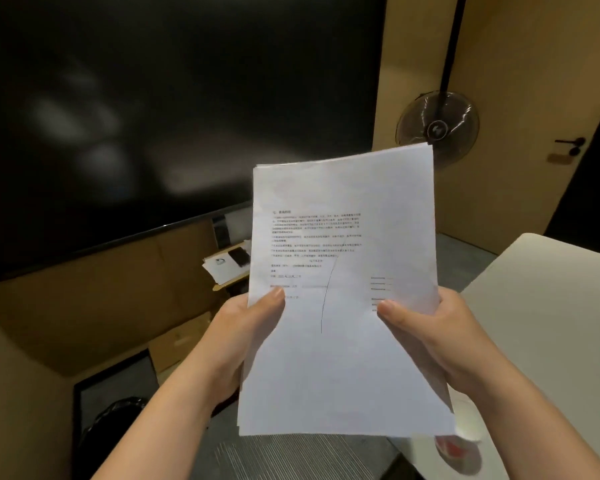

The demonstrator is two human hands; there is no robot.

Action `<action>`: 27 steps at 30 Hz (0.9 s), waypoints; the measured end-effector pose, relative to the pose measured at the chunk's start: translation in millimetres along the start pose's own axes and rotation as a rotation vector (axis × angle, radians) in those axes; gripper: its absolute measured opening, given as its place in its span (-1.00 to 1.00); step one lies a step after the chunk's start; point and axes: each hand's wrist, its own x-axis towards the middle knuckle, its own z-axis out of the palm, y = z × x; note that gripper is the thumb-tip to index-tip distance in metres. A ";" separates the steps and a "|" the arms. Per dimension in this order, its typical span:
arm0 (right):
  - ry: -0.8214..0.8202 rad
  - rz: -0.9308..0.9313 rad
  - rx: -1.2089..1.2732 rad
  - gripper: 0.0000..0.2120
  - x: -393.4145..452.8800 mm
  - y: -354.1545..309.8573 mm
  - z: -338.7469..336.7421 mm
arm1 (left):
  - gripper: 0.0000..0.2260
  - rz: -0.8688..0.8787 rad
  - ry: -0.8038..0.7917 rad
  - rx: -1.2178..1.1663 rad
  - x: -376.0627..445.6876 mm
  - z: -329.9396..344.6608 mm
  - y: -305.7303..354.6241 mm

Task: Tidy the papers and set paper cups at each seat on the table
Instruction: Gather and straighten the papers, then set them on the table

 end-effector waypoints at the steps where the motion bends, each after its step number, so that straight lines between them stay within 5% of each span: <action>1: 0.016 0.019 0.010 -0.78 22.6 4.7 -2.3 | -0.70 -0.002 -0.002 0.055 27.2 -1.4 5.9; 6: 0.107 0.062 0.023 -0.78 114.7 26.2 -22.6 | -0.73 0.070 -0.039 0.233 145.3 1.9 15.2; 14: 0.318 0.181 0.048 -0.75 233.0 73.9 -66.9 | -0.68 0.043 -0.338 0.234 346.8 13.6 -2.8; 27: 0.899 0.171 0.105 -0.80 379.6 81.9 -147.4 | -0.74 -0.032 -0.818 0.267 634.2 135.2 19.7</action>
